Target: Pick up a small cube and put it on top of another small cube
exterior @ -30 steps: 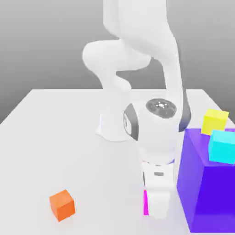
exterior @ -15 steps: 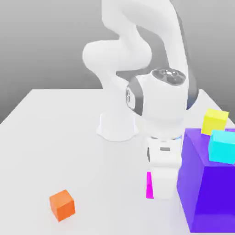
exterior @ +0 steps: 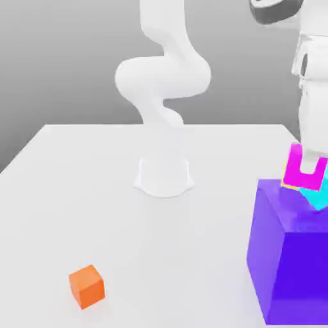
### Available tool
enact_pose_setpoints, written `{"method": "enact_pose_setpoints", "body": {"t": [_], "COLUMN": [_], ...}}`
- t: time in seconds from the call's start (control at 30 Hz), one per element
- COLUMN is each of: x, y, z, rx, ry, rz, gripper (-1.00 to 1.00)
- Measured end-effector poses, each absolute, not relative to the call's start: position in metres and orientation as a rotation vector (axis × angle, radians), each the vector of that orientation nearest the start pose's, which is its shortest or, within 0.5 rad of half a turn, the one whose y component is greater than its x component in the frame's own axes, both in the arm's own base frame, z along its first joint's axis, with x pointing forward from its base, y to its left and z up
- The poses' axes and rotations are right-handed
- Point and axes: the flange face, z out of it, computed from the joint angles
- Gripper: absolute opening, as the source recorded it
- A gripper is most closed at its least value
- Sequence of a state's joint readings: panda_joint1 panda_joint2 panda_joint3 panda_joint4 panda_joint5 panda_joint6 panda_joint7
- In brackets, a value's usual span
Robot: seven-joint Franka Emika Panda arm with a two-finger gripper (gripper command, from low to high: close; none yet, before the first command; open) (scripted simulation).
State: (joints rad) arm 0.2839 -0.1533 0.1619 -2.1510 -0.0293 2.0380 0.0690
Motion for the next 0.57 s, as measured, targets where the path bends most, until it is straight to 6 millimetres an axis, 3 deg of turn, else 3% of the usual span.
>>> {"method": "enact_pose_setpoints", "body": {"t": [0.07,0.2,0.23,0.43,0.5,0.57], "x": [0.454,0.453,0.452,0.452,0.453,0.453], "y": [0.228,0.233,0.232,0.232,0.233,0.233], "z": [0.467,0.409,0.400,0.396,0.413,0.443], "rx": [-3.101,-3.091,-3.091,-3.093,-3.094,-3.094], "ry": [-0.565,-0.543,-0.542,-0.542,-0.542,-0.542], "rz": [-0.028,0.002,0.003,0.002,0.000,0.000], "gripper": [-1.00,-1.00,1.00,1.00,1.00,1.00]}}
